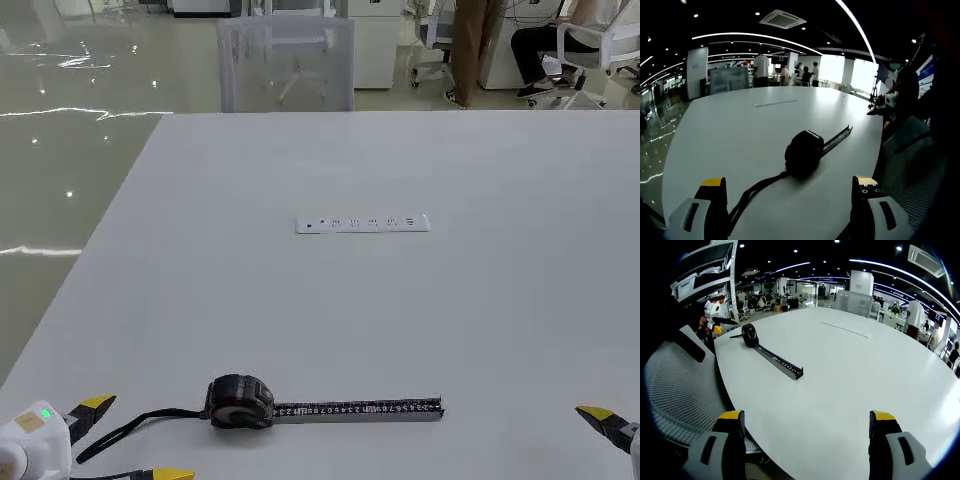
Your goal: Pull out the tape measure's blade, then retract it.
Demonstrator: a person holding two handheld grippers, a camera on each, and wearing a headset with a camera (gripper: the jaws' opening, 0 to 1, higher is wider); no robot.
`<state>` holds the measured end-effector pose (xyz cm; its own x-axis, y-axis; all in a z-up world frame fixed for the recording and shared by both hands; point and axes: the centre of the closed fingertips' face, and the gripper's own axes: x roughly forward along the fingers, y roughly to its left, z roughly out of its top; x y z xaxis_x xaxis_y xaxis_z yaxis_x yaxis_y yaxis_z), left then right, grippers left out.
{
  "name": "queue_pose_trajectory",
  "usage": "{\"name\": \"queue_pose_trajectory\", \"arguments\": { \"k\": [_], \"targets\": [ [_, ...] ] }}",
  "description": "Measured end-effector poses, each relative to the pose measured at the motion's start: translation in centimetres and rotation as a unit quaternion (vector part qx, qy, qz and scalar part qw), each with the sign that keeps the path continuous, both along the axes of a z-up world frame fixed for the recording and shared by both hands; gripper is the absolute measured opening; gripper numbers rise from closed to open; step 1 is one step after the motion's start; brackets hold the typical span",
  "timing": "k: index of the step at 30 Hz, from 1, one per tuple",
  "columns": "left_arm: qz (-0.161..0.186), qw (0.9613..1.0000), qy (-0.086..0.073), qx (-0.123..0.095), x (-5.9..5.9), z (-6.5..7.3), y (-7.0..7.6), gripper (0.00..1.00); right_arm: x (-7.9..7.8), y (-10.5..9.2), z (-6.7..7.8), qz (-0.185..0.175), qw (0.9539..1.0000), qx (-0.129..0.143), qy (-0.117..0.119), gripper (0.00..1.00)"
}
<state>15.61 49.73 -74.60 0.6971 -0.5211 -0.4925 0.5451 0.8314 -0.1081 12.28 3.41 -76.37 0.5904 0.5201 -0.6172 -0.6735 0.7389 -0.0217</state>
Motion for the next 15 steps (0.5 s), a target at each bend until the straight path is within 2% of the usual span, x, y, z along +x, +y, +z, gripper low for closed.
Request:
{"name": "queue_pose_trajectory", "arguments": {
  "k": [3,11,13,15],
  "targets": [
    [0.002,1.0000,0.001,-0.002,0.08,0.07,-0.05,1.00,0.04,-0.07,-0.03,-0.001,1.0000,-0.001,-0.001,1.00],
    [0.005,0.9996,0.027,-0.002,-0.16,-0.66,-0.05,1.00,0.09,-0.24,-0.09,0.002,1.0000,-0.003,-0.004,1.00],
    [0.005,0.9997,0.022,0.003,-0.11,-0.57,-0.02,1.00,0.03,-0.20,-0.07,0.002,1.0000,-0.003,-0.003,1.00],
    [0.006,0.9997,0.024,0.005,-0.05,-0.54,0.08,1.00,-0.04,-0.19,-0.05,0.003,1.0000,-0.004,-0.002,1.00]
  ]
}}
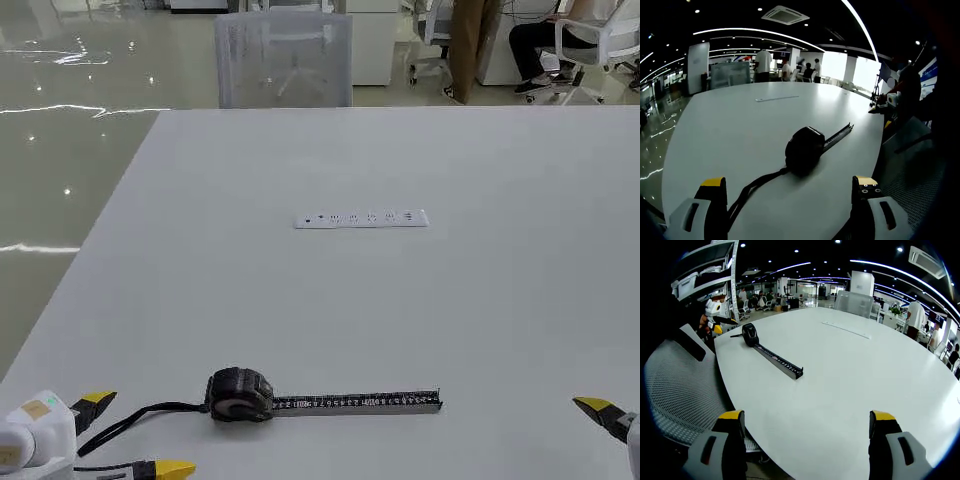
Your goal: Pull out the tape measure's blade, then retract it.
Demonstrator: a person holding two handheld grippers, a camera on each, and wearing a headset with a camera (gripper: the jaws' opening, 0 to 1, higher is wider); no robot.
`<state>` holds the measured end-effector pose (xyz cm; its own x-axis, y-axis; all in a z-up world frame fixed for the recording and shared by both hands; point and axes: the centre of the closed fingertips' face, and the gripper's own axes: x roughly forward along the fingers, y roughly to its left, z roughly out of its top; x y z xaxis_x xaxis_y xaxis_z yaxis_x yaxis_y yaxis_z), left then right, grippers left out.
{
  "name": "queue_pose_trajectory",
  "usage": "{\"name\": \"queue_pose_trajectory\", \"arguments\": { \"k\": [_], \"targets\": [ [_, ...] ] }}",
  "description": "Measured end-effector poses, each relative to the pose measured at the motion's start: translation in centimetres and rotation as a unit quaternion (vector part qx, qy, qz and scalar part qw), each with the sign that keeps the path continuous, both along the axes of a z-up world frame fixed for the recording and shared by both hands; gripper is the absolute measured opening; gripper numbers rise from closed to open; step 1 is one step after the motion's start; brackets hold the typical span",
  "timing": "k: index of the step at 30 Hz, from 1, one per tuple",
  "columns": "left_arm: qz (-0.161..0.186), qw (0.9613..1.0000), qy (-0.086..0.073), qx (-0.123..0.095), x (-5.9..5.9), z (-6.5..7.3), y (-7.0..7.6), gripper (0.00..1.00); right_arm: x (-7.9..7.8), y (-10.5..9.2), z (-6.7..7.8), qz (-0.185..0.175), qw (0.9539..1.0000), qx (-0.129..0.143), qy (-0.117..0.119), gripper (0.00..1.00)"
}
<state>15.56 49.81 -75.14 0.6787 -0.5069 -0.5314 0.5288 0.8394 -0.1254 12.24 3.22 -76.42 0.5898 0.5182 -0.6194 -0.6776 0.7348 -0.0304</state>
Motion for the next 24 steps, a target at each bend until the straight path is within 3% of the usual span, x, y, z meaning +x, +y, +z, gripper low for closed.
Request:
{"name": "queue_pose_trajectory", "arguments": {
  "k": [9,19,24],
  "targets": [
    [0.005,0.9999,-0.009,0.001,0.38,0.35,0.34,1.00,0.18,-0.04,-0.19,-0.001,1.0000,-0.002,0.002,1.00],
    [0.005,1.0000,-0.008,-0.003,0.58,-0.03,0.26,1.00,0.14,0.64,-0.45,-0.001,1.0000,-0.002,0.006,1.00],
    [0.006,0.9999,-0.012,0.000,0.85,0.76,0.44,1.00,0.27,0.77,-0.21,0.005,1.0000,-0.004,0.006,1.00]
  ]
}}
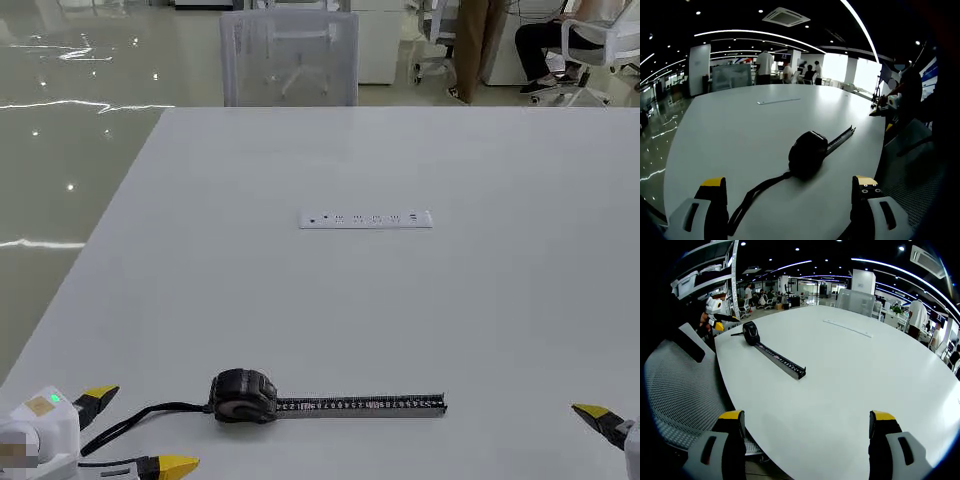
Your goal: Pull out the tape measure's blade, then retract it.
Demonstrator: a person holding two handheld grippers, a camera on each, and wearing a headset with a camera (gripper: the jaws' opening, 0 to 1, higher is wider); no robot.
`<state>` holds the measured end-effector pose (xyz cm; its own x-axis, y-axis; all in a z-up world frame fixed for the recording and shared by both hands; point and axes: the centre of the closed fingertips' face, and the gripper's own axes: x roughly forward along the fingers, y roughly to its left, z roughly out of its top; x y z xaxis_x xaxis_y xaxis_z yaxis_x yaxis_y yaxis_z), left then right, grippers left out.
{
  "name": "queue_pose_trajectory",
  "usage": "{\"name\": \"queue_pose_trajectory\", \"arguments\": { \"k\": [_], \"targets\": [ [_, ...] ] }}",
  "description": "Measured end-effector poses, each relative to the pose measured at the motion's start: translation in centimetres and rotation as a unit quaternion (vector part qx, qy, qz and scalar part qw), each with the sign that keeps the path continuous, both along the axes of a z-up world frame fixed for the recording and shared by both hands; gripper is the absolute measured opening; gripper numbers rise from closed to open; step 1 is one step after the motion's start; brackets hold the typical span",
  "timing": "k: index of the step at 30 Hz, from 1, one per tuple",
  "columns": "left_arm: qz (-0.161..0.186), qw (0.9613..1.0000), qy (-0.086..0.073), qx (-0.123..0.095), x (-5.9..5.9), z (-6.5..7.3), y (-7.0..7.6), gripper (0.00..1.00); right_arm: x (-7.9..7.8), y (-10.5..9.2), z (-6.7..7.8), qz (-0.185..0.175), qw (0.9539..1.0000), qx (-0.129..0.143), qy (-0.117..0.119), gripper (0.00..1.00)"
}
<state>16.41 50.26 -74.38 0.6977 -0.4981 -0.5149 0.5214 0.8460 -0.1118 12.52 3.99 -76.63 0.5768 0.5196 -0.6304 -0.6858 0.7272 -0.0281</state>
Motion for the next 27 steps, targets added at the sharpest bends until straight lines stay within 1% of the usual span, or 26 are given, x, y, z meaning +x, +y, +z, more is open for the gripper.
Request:
{"name": "queue_pose_trajectory", "arguments": {
  "k": [3,6,8,9,11,15,17,18,20,22,24,25,26,27],
  "targets": [
    [0.003,1.0000,0.000,0.000,0.2,0.4,0.0,1.00,0.4,-0.2,0.3,0.002,1.0000,-0.002,-0.004,1.00],
    [-0.002,1.0000,-0.001,0.004,0.2,0.4,-0.2,1.00,0.7,-0.3,0.6,0.004,0.9999,-0.004,-0.009,1.00],
    [-0.004,1.0000,0.006,0.006,0.4,0.1,-0.2,1.00,0.7,-0.3,0.8,0.005,0.9999,-0.005,-0.011,1.00],
    [-0.004,0.9999,0.006,0.007,0.5,0.0,-0.1,1.00,0.7,-0.3,0.9,0.005,0.9999,-0.004,-0.011,1.00],
    [-0.005,0.9999,0.003,0.010,0.6,-0.1,-0.2,1.00,0.6,-0.3,0.9,0.006,0.9999,-0.004,-0.009,1.00],
    [-0.008,0.9999,0.009,0.011,0.5,-0.5,-0.6,1.00,0.2,-0.4,0.6,0.010,0.9999,-0.007,-0.006,1.00],
    [-0.006,0.9998,0.016,0.009,0.5,-0.6,-0.7,1.00,0.1,-0.4,0.6,0.010,0.9999,-0.008,-0.005,1.00],
    [-0.004,0.9998,0.017,0.011,0.5,-0.8,-0.7,1.00,0.1,-0.4,0.6,0.010,0.9999,-0.007,-0.005,1.00],
    [-0.002,0.9998,0.014,0.016,0.6,-0.8,-0.6,1.00,0.2,-0.4,0.5,0.011,0.9999,-0.008,-0.004,1.00],
    [0.004,0.9998,0.012,0.015,0.8,-0.7,-0.7,1.00,0.3,-0.3,0.6,0.015,0.9998,-0.010,-0.004,1.00],
    [0.025,0.9996,0.012,-0.002,1.5,0.1,-1.0,1.00,0.7,-0.2,0.7,0.024,0.9996,-0.016,-0.006,1.00],
    [0.024,0.9997,0.009,0.002,1.9,0.6,-1.4,1.00,0.9,0.0,0.9,0.030,0.9993,-0.019,-0.007,1.00],
    [0.030,0.9995,0.003,0.006,2.2,0.9,-1.5,1.00,1.1,0.2,1.0,0.035,0.9991,-0.020,-0.008,1.00],
    [0.034,0.9994,0.001,0.007,2.6,1.1,-1.8,1.00,1.3,0.3,1.2,0.041,0.9989,-0.021,-0.009,1.00]
  ]
}}
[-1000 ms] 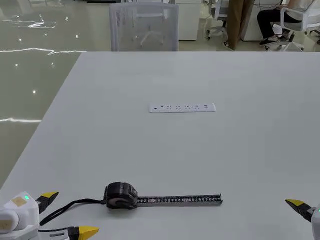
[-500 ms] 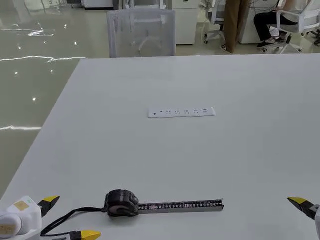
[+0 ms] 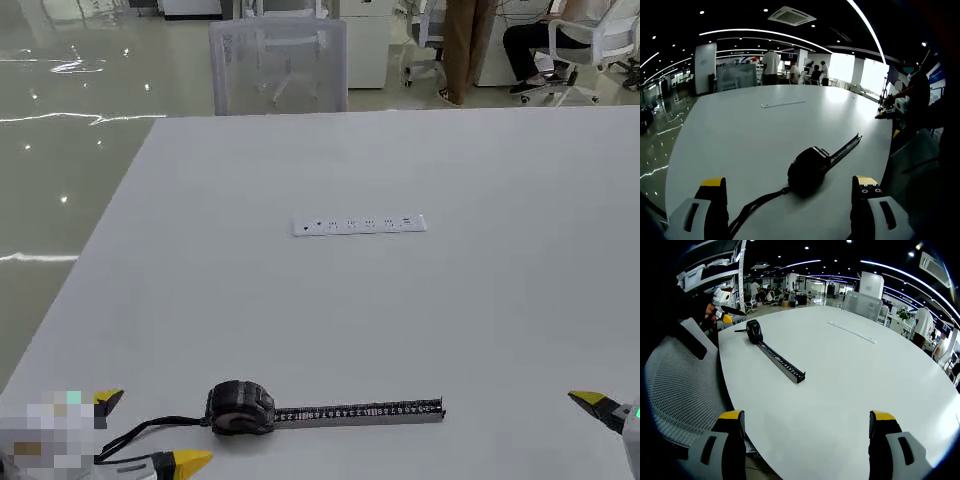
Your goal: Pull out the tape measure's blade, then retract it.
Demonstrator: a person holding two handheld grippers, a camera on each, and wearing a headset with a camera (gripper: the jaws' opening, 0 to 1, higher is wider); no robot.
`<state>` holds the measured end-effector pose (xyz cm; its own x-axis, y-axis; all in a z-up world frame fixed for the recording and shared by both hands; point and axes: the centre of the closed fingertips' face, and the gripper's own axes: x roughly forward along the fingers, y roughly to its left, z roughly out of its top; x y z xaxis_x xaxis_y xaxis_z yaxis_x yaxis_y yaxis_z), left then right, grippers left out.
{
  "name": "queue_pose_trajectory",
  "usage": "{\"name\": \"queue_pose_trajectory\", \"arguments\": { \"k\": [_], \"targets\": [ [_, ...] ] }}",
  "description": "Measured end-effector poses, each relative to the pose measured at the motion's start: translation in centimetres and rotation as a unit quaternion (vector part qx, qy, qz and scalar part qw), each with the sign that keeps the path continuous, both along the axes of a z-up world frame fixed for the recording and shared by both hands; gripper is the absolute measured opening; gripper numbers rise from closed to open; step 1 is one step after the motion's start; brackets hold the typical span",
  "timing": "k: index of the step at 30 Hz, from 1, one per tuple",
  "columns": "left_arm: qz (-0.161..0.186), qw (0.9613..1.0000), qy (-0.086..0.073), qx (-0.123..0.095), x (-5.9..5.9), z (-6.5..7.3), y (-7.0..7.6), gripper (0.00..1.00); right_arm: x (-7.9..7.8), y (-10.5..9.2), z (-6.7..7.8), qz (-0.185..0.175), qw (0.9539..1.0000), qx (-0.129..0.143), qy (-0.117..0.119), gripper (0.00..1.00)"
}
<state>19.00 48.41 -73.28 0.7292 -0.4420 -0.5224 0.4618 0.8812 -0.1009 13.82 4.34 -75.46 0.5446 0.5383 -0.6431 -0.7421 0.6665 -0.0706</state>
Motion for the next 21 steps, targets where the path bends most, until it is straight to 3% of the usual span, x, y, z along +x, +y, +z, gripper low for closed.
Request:
{"name": "queue_pose_trajectory", "arguments": {
  "k": [5,10,12,15,18,21],
  "targets": [
    [0.005,0.9999,-0.008,0.012,1.3,0.4,-2.3,1.00,1.1,1.2,0.2,0.035,0.9992,-0.019,0.009,1.00],
    [0.028,0.9993,0.007,0.022,2.0,-0.7,-3.8,1.00,2.5,2.8,0.3,0.072,0.9967,-0.034,0.011,0.99],
    [0.056,0.9983,0.008,0.016,2.3,-0.9,-4.3,1.00,3.1,3.6,0.3,0.087,0.9954,-0.038,0.010,0.98],
    [0.081,0.9964,-0.004,0.024,2.4,-0.8,-4.5,1.00,3.7,4.5,0.2,0.136,0.9888,-0.060,-0.010,0.89],
    [0.097,0.9951,-0.015,0.014,2.5,-0.8,-4.9,1.00,4.2,5.3,0.1,0.144,0.9879,-0.058,0.001,0.87],
    [0.105,0.9941,-0.023,0.011,2.6,-0.8,-5.4,1.00,4.7,5.9,0.1,0.166,0.9839,-0.067,0.008,0.88]
  ]
}}
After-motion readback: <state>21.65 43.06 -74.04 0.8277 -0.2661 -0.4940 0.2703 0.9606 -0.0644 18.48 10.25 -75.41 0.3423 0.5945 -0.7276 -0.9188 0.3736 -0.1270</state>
